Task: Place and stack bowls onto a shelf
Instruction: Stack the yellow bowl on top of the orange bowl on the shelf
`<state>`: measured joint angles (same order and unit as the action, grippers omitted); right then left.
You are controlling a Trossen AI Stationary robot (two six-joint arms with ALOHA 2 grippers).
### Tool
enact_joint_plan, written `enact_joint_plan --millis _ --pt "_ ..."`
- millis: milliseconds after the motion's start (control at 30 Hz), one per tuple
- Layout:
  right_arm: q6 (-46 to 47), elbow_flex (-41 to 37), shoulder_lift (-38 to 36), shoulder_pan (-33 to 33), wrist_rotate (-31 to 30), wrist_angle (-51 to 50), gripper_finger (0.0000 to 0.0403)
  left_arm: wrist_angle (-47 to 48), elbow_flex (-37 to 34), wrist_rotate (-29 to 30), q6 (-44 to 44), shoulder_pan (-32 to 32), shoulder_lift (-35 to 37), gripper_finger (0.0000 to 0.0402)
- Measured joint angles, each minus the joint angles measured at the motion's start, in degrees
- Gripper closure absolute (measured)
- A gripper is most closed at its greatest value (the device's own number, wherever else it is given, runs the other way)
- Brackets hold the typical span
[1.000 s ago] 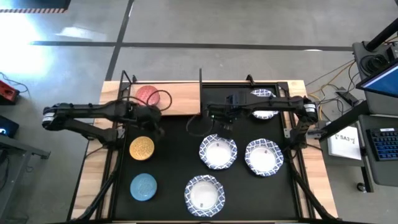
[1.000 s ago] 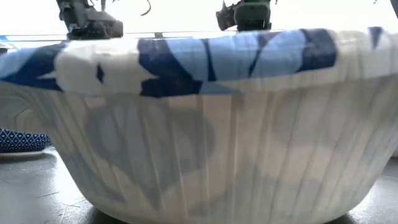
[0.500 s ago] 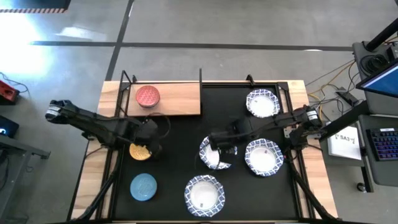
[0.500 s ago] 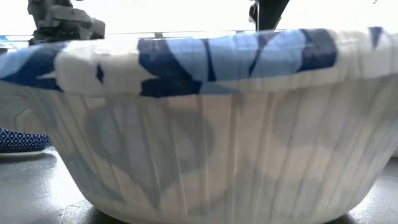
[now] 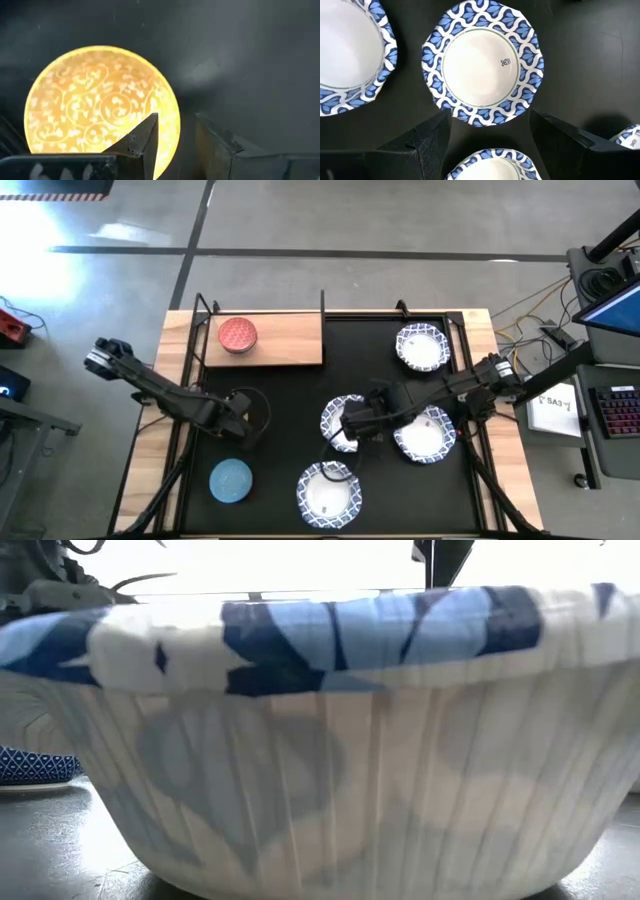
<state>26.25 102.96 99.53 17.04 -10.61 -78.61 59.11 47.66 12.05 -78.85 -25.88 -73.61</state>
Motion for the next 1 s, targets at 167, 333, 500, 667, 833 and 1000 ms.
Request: enact_joint_plan --millis 167,333,500,667,833,1000 --pt "0.1 0.0 0.0 0.4 0.1 -0.7 0.0147 0.0 0.0 -0.7 -0.3 -0.1 -4.0 0.0296" --pt "0.1 0.0 0.0 0.4 0.1 -1.0 0.0147 -0.2 0.0 -3.6 -0.3 -0.1 -7.8 0.0298" --pt "-0.1 0.0 0.0 0.3 0.1 -1.0 0.0147 -0.2 0.0 -3.7 0.1 -0.1 -10.5 0.0328" --pt "-0.2 0.0 0.0 0.3 0.1 -0.8 0.0147 -0.2 0.0 -3.5 0.2 0.0 -11.4 0.039" --pt "-0.8 0.0 0.0 0.3 0.1 -0.8 0.0147 -0.2 0.0 -3.6 0.3 0.0 -11.2 0.0394" --pt "-2.1 0.0 0.0 0.3 0.0 -0.6 0.0147 -0.5 2.9 -3.3 3.3 0.0 -10.8 0.0396"
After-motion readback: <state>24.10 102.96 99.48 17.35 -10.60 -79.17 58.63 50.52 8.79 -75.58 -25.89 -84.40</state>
